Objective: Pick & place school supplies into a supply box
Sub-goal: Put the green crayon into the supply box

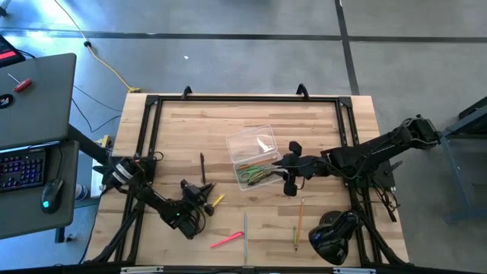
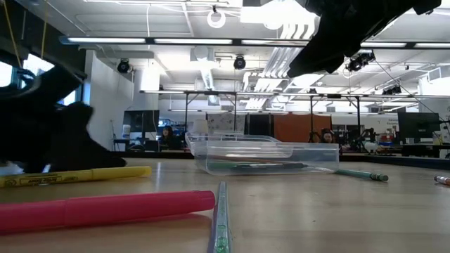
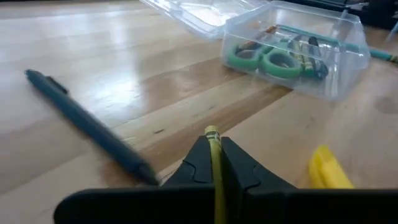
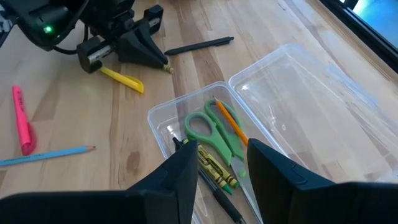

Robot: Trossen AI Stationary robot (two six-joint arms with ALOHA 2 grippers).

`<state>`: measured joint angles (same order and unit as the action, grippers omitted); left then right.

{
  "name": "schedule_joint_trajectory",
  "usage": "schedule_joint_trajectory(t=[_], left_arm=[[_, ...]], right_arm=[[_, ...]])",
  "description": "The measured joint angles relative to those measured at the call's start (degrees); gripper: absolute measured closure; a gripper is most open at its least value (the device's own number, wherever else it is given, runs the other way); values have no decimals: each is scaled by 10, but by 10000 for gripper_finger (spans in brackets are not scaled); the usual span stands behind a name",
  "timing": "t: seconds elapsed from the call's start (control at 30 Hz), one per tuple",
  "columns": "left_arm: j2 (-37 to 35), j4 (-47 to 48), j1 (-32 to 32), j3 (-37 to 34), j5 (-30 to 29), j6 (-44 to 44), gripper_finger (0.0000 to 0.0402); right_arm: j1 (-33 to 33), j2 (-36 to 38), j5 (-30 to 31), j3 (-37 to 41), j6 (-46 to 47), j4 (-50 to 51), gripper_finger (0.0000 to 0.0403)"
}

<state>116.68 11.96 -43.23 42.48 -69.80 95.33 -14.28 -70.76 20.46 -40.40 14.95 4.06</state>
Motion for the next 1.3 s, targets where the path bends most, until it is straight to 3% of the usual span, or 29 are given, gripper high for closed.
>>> schedule_joint_trajectory(t=[0.23, 0.47, 0.57, 0.8, 0.97, 1.3], left_arm=[[-83, 6, 77, 61, 102, -169, 369], [-117, -98, 169, 154, 197, -544, 366], [-119, -150, 207, 189, 240, -649, 364], [-75, -228, 302, 197, 328, -658, 368], [-25, -318, 339, 196, 421, -639, 342], [-2, -350, 346, 202, 421, -654, 331]], right_arm=[[0, 0, 0, 0, 1, 0, 284], [0, 0, 0, 0, 4, 0, 284], [0, 0, -1, 0, 17, 8, 284], [-5, 0, 7, 0, 59, 56, 284], [-24, 0, -3, 0, 71, 81, 284], [-61, 0, -29, 0, 68, 77, 284]])
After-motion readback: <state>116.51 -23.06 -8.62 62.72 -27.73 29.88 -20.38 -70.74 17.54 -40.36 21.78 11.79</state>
